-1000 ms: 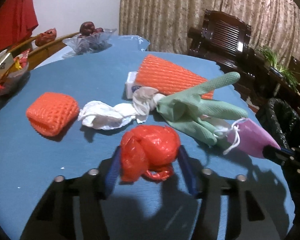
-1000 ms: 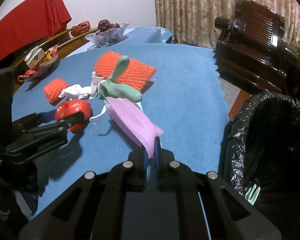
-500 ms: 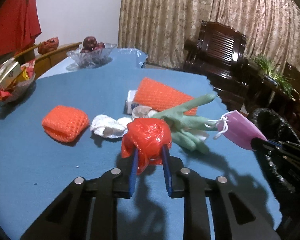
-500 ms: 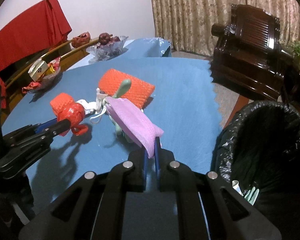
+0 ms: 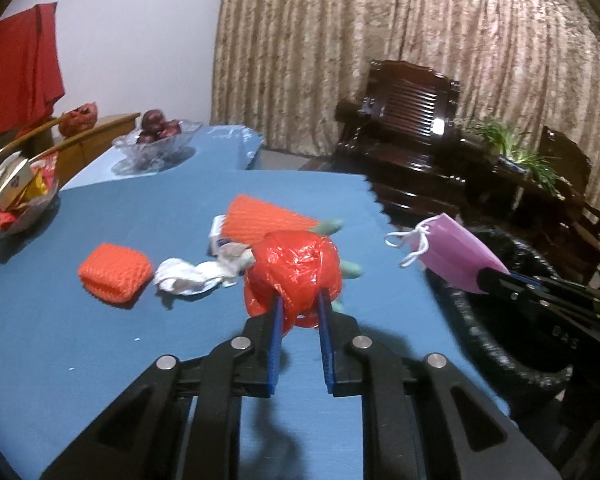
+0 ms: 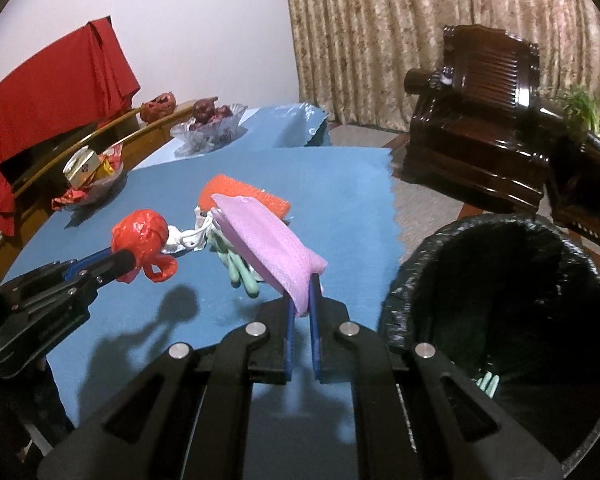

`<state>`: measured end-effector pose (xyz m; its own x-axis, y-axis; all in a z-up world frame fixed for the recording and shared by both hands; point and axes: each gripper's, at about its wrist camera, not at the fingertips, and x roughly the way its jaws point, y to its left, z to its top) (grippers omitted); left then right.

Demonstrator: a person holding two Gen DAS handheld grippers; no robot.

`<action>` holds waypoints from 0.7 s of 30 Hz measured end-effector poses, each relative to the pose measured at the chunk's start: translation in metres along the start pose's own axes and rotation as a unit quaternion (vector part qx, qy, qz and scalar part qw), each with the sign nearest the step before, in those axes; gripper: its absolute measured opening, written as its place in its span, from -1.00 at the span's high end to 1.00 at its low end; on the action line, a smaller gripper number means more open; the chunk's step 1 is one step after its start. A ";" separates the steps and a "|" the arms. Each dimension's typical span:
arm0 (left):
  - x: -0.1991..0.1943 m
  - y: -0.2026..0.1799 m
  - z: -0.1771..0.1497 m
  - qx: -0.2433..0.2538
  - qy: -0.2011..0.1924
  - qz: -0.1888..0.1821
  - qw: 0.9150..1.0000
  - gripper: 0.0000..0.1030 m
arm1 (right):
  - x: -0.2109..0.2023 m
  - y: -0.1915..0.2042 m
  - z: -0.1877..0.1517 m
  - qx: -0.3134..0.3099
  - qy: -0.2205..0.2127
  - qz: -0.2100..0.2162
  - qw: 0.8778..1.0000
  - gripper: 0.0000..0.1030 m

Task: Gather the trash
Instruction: 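Carry the red bag and pink mask over the bin and release them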

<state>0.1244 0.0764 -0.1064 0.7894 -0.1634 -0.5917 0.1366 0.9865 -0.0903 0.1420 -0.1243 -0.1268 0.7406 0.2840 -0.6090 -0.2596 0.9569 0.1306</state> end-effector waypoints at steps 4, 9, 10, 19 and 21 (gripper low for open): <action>-0.007 -0.025 0.005 0.012 -0.010 -0.022 1.000 0.69 | -0.020 -0.014 0.000 0.007 -0.015 -0.015 1.000 0.89; -0.007 -0.057 0.009 0.026 -0.016 -0.049 0.998 0.69 | -0.043 -0.039 -0.003 0.021 -0.028 -0.042 0.999 0.89; -0.006 -0.066 0.011 0.030 -0.017 -0.057 0.998 0.69 | -0.047 -0.045 -0.004 0.024 -0.030 -0.049 0.998 0.89; 0.009 -0.125 0.020 0.054 -0.019 -0.113 0.992 0.69 | -0.079 -0.103 -0.013 0.049 -0.044 -0.105 0.992 0.89; 0.014 -0.140 0.021 0.059 -0.017 -0.125 0.990 0.69 | -0.084 -0.119 -0.016 0.057 -0.045 -0.118 0.990 0.88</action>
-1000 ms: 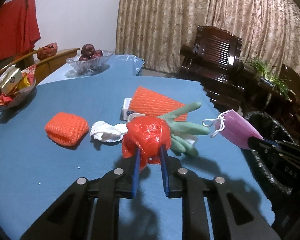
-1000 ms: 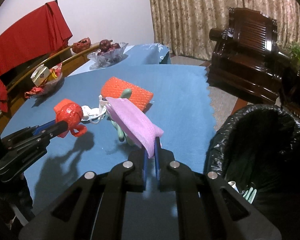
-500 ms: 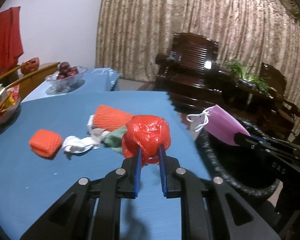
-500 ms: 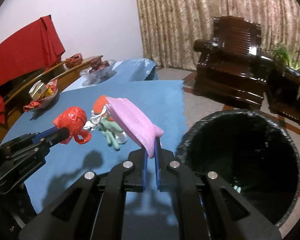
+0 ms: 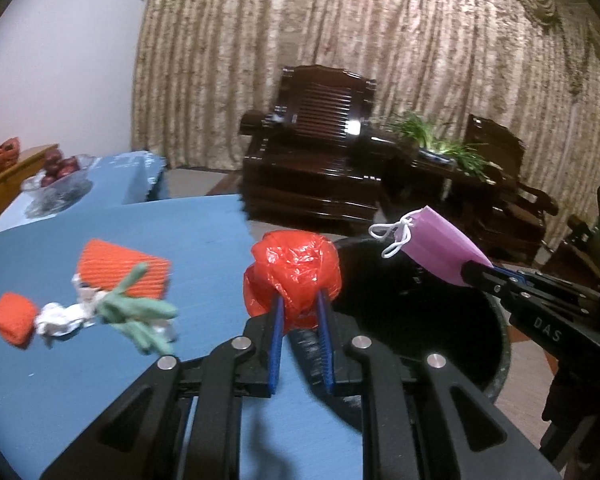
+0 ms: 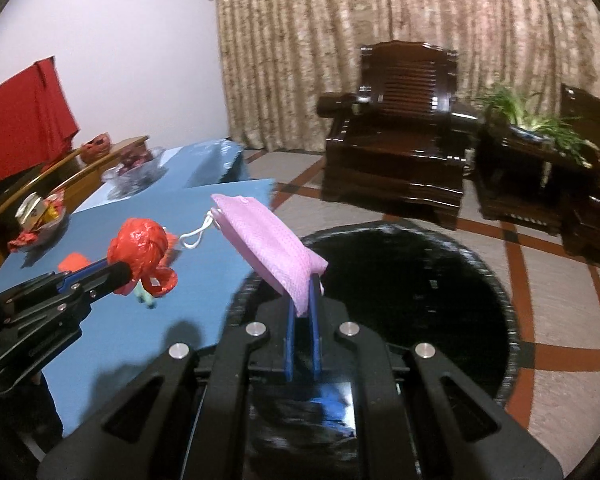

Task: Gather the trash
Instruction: 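Carry the red bag and pink mask over the bin and release them, then bring both tools back over the tissues and green glove on the table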

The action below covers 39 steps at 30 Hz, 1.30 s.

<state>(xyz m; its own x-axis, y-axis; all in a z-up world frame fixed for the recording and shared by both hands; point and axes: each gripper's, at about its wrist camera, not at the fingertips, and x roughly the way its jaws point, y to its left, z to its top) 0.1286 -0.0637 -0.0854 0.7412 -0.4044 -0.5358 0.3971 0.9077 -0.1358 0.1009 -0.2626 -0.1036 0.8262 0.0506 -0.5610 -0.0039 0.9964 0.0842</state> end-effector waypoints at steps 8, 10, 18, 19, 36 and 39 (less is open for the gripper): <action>0.042 -0.047 0.009 0.024 0.018 -0.043 0.999 0.69 | 0.009 -0.048 -0.011 0.022 0.011 -0.045 0.999 0.89; 0.051 -0.057 0.009 0.030 0.023 -0.050 0.998 0.69 | 0.013 -0.059 -0.015 0.027 0.016 -0.054 0.998 0.88; 0.076 -0.073 0.004 0.036 0.050 -0.069 0.996 0.00 | 0.025 -0.085 -0.033 0.043 0.037 -0.086 0.995 0.25; 0.077 -0.072 0.002 0.035 0.052 -0.069 0.996 -0.09 | 0.025 -0.087 -0.035 0.046 0.037 -0.089 0.994 0.00; 0.015 0.015 -0.004 0.000 0.012 0.028 1.000 -0.83 | 0.015 -0.026 -0.020 0.041 -0.001 -0.035 0.999 -0.89; -0.003 0.045 -0.006 -0.014 0.002 0.061 0.998 -0.85 | 0.022 0.001 -0.011 0.022 0.000 -0.009 1.000 -0.89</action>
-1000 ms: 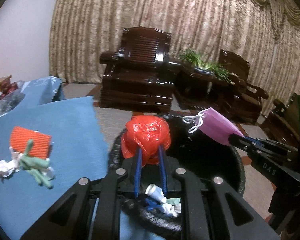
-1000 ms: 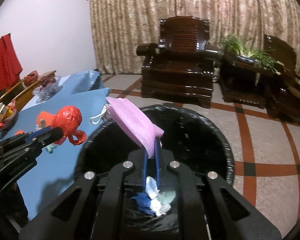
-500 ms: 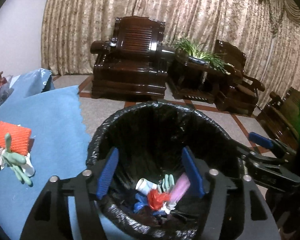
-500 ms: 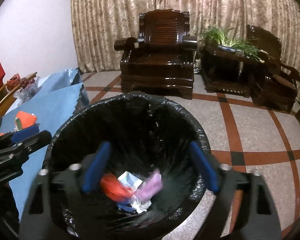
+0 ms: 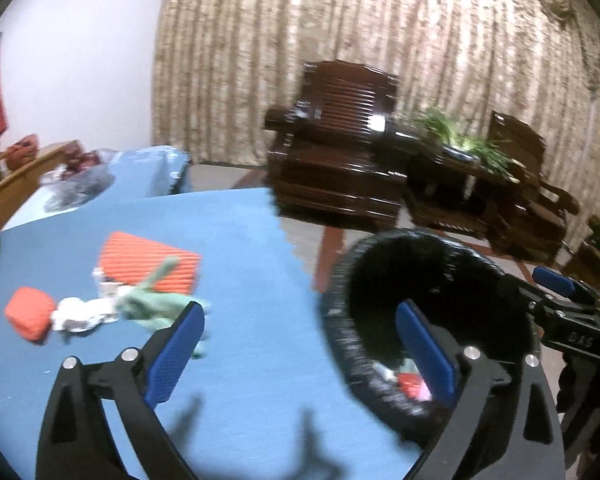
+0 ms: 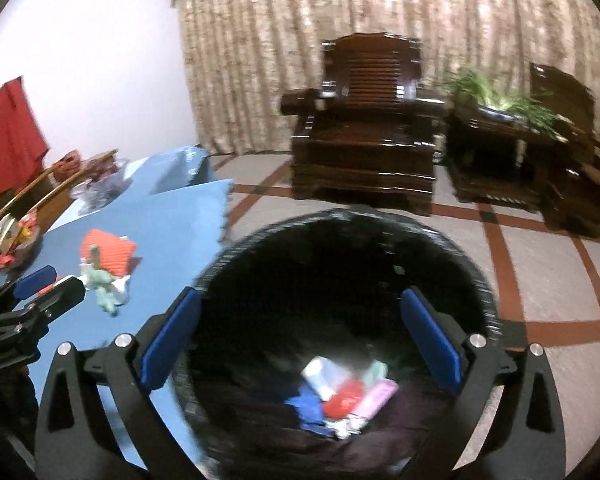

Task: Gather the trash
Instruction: 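Bring both tools back over the tissues and green glove on the table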

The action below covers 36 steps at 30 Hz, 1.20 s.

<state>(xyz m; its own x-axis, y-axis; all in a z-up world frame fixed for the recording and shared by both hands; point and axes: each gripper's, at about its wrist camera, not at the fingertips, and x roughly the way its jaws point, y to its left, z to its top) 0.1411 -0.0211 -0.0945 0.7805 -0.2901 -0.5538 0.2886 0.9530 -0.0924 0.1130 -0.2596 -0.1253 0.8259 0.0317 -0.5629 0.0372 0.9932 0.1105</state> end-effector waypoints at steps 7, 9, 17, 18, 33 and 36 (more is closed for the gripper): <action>-0.026 0.066 -0.011 -0.033 -0.007 0.069 0.997 -0.85 | 0.018 0.069 0.012 -0.041 0.004 0.058 0.997 -0.89; -0.029 0.080 -0.014 -0.041 -0.007 0.082 0.996 -0.85 | 0.023 0.086 0.014 -0.049 0.004 0.069 0.996 -0.89; -0.041 0.134 -0.025 -0.070 -0.008 0.125 0.990 -0.85 | 0.043 0.141 0.019 -0.075 0.006 0.100 0.992 -0.89; -0.041 0.140 -0.026 -0.073 -0.007 0.128 0.989 -0.85 | 0.046 0.146 0.020 -0.077 0.006 0.103 0.992 -0.89; -0.007 0.188 -0.033 -0.096 0.010 0.145 0.985 -0.74 | 0.098 0.198 0.009 -0.107 0.030 0.116 0.987 -0.89; 0.011 0.196 -0.034 -0.100 0.019 0.144 0.984 -0.69 | 0.108 0.200 0.008 -0.109 0.033 0.115 0.987 -0.89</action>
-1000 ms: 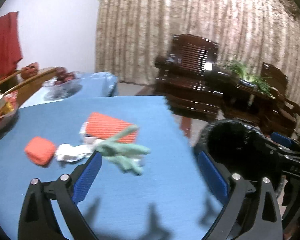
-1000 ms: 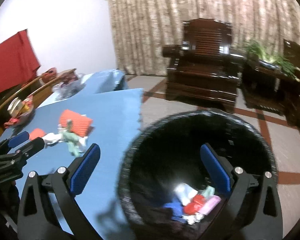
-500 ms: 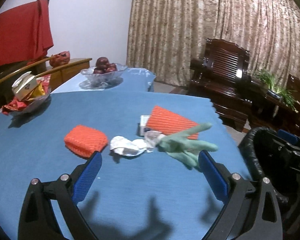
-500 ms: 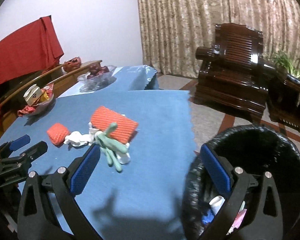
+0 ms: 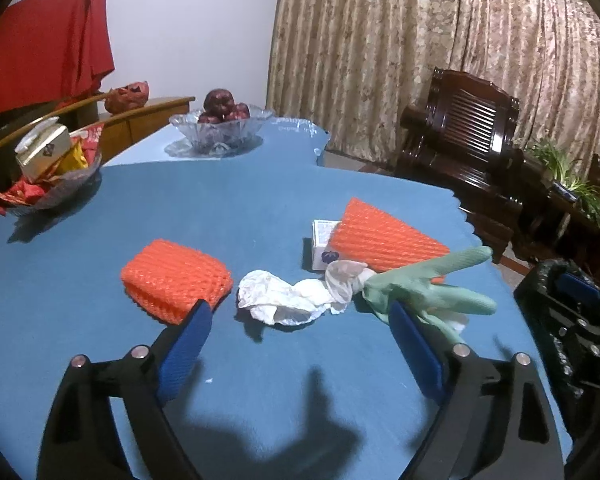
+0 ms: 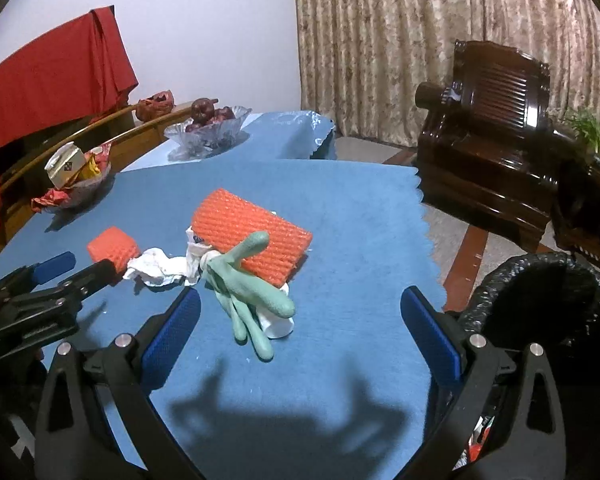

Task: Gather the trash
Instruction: 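Bring both tools back over the tissues and green glove on the table, then grasp the white tissue with the left tool while the right tool grasps the green glove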

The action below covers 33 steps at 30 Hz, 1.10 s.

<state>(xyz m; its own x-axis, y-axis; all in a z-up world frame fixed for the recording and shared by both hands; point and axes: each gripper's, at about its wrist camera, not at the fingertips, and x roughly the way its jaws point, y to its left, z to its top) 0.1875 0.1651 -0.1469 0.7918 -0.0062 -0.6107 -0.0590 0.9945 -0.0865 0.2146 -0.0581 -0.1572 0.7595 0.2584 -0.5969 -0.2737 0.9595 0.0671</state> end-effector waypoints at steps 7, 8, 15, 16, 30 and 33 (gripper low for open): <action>0.047 0.003 0.002 0.002 0.030 0.001 1.000 -0.55 | 0.027 -0.002 0.003 -0.001 0.009 -0.002 1.000 -0.89; 0.052 0.004 0.003 0.001 0.035 0.001 0.999 -0.55 | 0.031 -0.002 0.004 -0.002 0.010 -0.002 1.000 -0.89; 0.088 0.007 -0.001 -0.001 0.086 -0.011 0.996 -0.18 | 0.051 0.003 0.006 -0.016 0.017 0.012 1.000 -0.89; 0.090 0.009 -0.001 -0.004 0.092 -0.010 0.996 -0.08 | 0.052 0.004 0.006 -0.019 0.017 0.014 1.000 -0.89; 0.057 0.015 0.000 -0.015 0.059 -0.023 0.998 0.80 | 0.069 0.026 0.005 -0.046 0.039 0.058 0.997 -0.42; 0.046 0.019 0.001 -0.018 0.052 -0.023 0.998 0.80 | 0.073 0.033 0.007 -0.051 0.042 0.072 0.995 -0.32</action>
<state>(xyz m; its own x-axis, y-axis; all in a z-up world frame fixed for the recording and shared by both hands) 0.2230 0.1835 -0.1760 0.7265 -0.0653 -0.6841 -0.0463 0.9885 -0.1436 0.2653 -0.0072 -0.1928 0.6574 0.3772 -0.6523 -0.4379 0.8958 0.0767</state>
